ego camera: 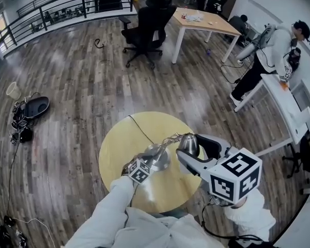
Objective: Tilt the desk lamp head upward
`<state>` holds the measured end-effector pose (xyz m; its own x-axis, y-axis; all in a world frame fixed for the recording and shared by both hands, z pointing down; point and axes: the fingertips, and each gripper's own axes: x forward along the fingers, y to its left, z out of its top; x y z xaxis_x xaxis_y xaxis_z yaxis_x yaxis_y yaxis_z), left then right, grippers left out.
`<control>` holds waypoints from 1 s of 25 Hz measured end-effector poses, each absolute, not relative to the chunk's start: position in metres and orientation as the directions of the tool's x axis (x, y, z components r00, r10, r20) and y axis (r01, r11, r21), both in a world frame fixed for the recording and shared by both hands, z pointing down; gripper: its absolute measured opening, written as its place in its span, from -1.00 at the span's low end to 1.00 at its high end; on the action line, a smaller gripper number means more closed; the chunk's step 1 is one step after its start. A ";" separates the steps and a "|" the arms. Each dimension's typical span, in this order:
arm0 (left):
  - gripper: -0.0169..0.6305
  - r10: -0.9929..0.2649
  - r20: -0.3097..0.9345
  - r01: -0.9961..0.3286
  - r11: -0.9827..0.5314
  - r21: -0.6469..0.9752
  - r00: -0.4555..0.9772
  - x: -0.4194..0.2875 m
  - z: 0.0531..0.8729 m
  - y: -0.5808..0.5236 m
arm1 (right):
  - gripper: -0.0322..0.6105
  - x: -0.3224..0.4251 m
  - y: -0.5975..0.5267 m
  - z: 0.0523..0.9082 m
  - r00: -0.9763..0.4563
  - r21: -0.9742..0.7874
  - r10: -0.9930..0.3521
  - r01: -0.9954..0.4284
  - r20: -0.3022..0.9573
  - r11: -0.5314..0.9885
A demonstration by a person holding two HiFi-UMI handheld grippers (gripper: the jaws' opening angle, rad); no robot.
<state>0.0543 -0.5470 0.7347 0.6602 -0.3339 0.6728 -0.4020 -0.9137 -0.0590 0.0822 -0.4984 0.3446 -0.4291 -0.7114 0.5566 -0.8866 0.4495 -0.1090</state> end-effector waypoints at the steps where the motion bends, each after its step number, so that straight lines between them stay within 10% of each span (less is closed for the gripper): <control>1: -0.95 -0.344 0.670 -0.418 -0.907 -0.054 0.659 0.055 0.734 -0.548 | -0.05 0.083 -0.498 0.344 -0.435 -0.112 -0.718 -0.885 0.543 0.452; 15: -0.95 -0.533 0.527 -0.656 -0.752 0.064 0.662 0.047 0.680 -0.548 | -0.05 0.105 -0.463 0.343 -0.500 -0.283 -0.800 -0.861 0.331 0.422; 21: -0.95 -0.595 0.381 -0.684 -0.711 0.160 0.707 0.034 0.607 -0.509 | -0.05 0.181 -0.430 0.328 -0.230 -0.299 -0.969 -0.934 0.087 0.195; 25: -0.95 -0.629 0.266 -0.682 -0.689 0.244 0.730 0.021 0.560 -0.466 | -0.07 0.201 -0.407 0.411 -0.129 -0.249 -0.975 -0.965 0.183 0.081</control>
<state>0.0207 -0.4662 0.5597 0.7303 -0.6292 0.2660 -0.6824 -0.6892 0.2436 0.2008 -0.4075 0.4105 -0.1289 -0.9746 0.1831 -0.9651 0.0808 -0.2491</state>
